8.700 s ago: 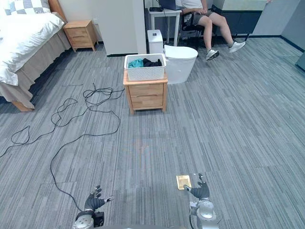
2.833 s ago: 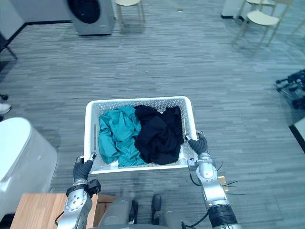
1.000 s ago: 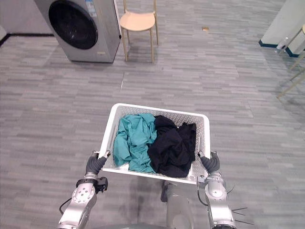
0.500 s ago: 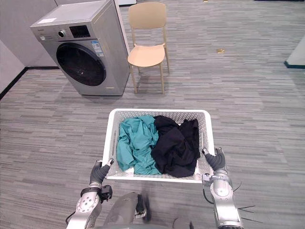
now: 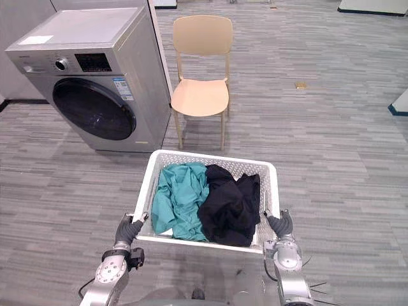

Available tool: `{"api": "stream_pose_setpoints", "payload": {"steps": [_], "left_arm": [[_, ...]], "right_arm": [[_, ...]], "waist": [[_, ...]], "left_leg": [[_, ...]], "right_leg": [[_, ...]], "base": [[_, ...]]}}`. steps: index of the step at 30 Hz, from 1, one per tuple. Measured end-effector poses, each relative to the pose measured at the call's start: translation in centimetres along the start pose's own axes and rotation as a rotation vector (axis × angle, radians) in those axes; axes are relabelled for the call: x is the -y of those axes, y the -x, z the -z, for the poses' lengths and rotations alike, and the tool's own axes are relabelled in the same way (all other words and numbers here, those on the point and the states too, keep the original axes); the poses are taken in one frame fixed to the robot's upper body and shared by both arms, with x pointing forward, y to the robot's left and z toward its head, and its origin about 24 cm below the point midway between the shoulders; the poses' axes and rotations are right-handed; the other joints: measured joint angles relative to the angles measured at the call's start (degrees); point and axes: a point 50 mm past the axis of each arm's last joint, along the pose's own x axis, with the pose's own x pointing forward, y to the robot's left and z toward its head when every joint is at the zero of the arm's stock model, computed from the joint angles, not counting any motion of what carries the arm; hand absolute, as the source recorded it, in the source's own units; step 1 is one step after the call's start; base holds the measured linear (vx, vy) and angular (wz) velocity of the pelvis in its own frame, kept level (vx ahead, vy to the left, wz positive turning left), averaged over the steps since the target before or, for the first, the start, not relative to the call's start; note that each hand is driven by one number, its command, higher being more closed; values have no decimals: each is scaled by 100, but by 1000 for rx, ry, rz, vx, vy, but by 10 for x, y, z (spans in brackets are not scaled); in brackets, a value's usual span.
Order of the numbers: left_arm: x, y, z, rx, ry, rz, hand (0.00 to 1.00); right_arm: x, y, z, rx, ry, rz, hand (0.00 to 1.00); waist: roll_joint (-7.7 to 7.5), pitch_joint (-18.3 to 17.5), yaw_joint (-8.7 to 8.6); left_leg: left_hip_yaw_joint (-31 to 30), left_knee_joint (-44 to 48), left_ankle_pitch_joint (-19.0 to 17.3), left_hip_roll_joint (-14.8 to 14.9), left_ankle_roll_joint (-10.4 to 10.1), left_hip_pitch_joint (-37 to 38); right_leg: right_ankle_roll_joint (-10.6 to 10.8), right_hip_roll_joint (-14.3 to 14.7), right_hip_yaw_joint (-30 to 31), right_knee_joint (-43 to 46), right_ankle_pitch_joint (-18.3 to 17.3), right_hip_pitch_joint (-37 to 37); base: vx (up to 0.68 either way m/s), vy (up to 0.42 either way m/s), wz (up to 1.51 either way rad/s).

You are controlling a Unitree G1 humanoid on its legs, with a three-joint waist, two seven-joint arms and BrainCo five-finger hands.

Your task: Pick up the laundry basket with both hands and put the clothes into the washing machine.

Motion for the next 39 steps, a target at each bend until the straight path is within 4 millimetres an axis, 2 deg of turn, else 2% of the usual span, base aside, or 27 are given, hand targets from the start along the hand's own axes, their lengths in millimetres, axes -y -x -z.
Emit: {"api": "stream_pose_setpoints", "payload": {"steps": [1,2,3,4,5,6,7,8,9,10,11,12,15,17,18,19,20,22,24,25,26,28,31,33,34,37,39], "left_arm": [[1,0,1,-4,-8,7,100],[6,1,7,-28,-5,23,100],[9,3,11,-48,9,22,100],[10,4,12,-53,16,20,100],[12,2,12,-53,23,20,100],[13,3,13,-60,40,11,100],[13,6,16,-72,50,4,100],[13,11,21,-90,57,1,100],[13,13,22,-89,58,0,100],[13,14,23,-86,60,-1,100],[12,15,21,-77,66,-2,100],[13,15,19,-67,68,0,100],[15,13,13,-36,81,4,100],[18,14,13,-39,89,17,100],[18,15,15,-48,89,20,100],[15,14,15,-52,73,18,100],[15,11,12,-44,66,23,100],[17,10,11,-45,64,30,100],[14,10,12,-50,47,31,100],[13,10,12,-52,41,31,100],[11,10,13,-53,22,31,100],[8,9,11,-44,-12,30,100],[6,7,8,-29,-26,32,100],[6,8,10,-37,-29,34,100],[4,10,12,-42,-40,33,100],[11,10,17,-66,-31,37,100],[12,6,13,-46,-47,40,100]], "right_arm": [[1,1,2,-7,4,2,100],[4,4,8,-23,15,7,100],[9,4,9,-25,33,10,100],[9,3,8,-23,33,9,100],[11,3,7,-20,32,14,100],[12,3,6,-20,35,13,100],[10,4,5,-22,33,6,100],[11,6,5,-20,40,3,100],[13,10,3,-8,37,10,100],[13,11,1,1,29,13,100],[14,10,-4,20,14,17,100],[15,10,-6,28,10,21,100],[19,8,-9,43,4,32,100],[22,7,-4,26,13,41,100],[22,7,1,7,19,43,100],[16,8,6,-18,3,37,100],[16,9,7,-24,2,38,100],[18,8,6,-22,2,43,100],[15,6,8,-28,14,29,100],[14,6,10,-38,13,26,100],[11,7,15,-60,9,20,100],[7,8,17,-73,-1,14,100],[6,8,16,-67,-3,13,100],[6,10,19,-78,-1,12,100],[4,13,23,-94,-6,8,100],[8,13,26,-103,19,13,100],[9,12,24,-96,25,23,100]], "waist": [[-67,-27,-3],[26,-102,-52],[182,-200,-42],[286,-219,-29],[438,-207,-46],[538,-134,0],[548,-114,45],[568,-97,105],[530,-49,184],[469,-15,206],[377,15,282],[370,12,336],[320,28,366],[418,-17,373],[462,-26,413],[284,-86,418],[146,-105,386],[113,-97,456],[0,-48,466],[-4,-45,435],[7,-45,334],[35,-58,321],[-18,-74,193],[-54,-90,155],[-251,-173,182],[-4,-226,203],[39,-231,198]], "left_leg": [[-50,-27,-90,-33,-103,169],[-190,107,-250,77,-192,360],[-212,516,-262,263,-213,275],[-225,905,-259,389,-216,116],[-230,2097,-125,633,-394,-410],[-143,3592,644,930,-522,-978],[-97,4300,1252,1100,-547,-1243],[77,5602,1482,1536,-511,-1693],[304,6415,1189,1812,-237,-2146],[383,6542,1047,1862,-84,-2338],[584,6492,765,1917,109,-2725],[663,6335,633,1919,115,-2950],[494,3658,381,1295,-6,-3658],[116,1465,883,909,-539,-3550],[57,1093,1782,878,-261,-3443],[103,1213,1691,654,163,-3428],[184,1518,1438,507,375,-3532],[344,1860,1022,465,481,-3554],[592,1696,635,216,639,-2919],[601,1618,582,162,658,-2720],[593,1418,554,101,673,-2281],[577,1032,554,103,674,-1729],[461,855,541,108,641,-1535],[382,890,407,114,407,-1433],[322,964,327,-36,284,-1421],[60,1060,269,156,203,-1451],[-71,979,308,301,137,-1598]], "right_leg": [[-116,10,88,-88,150,-50],[-542,103,299,310,927,-103],[-589,165,330,823,933,-258],[-627,222,271,999,752,-271],[-661,349,143,1187,398,-185],[-723,498,91,1214,115,147],[-744,571,111,1169,-9,374],[-769,718,106,1005,-237,900],[-766,794,138,784,-434,1445],[-803,788,188,653,-525,1693],[-752,754,305,346,-613,2101],[-728,736,357,205,-628,2273],[-372,415,391,-262,-823,2965],[-96,332,392,-470,-992,3290],[82,356,431,-567,-1130,3561],[173,136,477,-600,-1188,3661],[221,-86,501,-500,-1183,3661],[340,-270,697,227,-1242,3388],[883,-762,1063,2831,-939,2372],[815,-856,1073,3452,-943,2169],[581,-963,926,4345,-1053,1835],[345,-939,610,4559,-1234,1392],[165,-718,499,3473,-1377,873],[213,-407,686,2245,-1264,862],[39,-359,844,1426,-538,894],[11,-217,746,1027,-399,1120],[-91,-94,516,747,-324,1171]], "base": [[688,-124,49],[739,-166,31],[738,-177,21],[705,-219,8],[674,-230,9],[677,-229,2],[679,-194,-17],[660,-147,-17],[648,-130,-12],[705,-81,-16],[455,-36,-22],[632,13,-27],[553,118,-5],[557,210,-3],[593,231,-7],[614,215,5],[747,269,11],[583,242,-22],[492,228,-46],[454,186,-12],[405,146,-6],[357,110,-7],[317,10,21],[268,-68,32],[277,-116,37],[242,-108,20],[195,-122,24]]}}
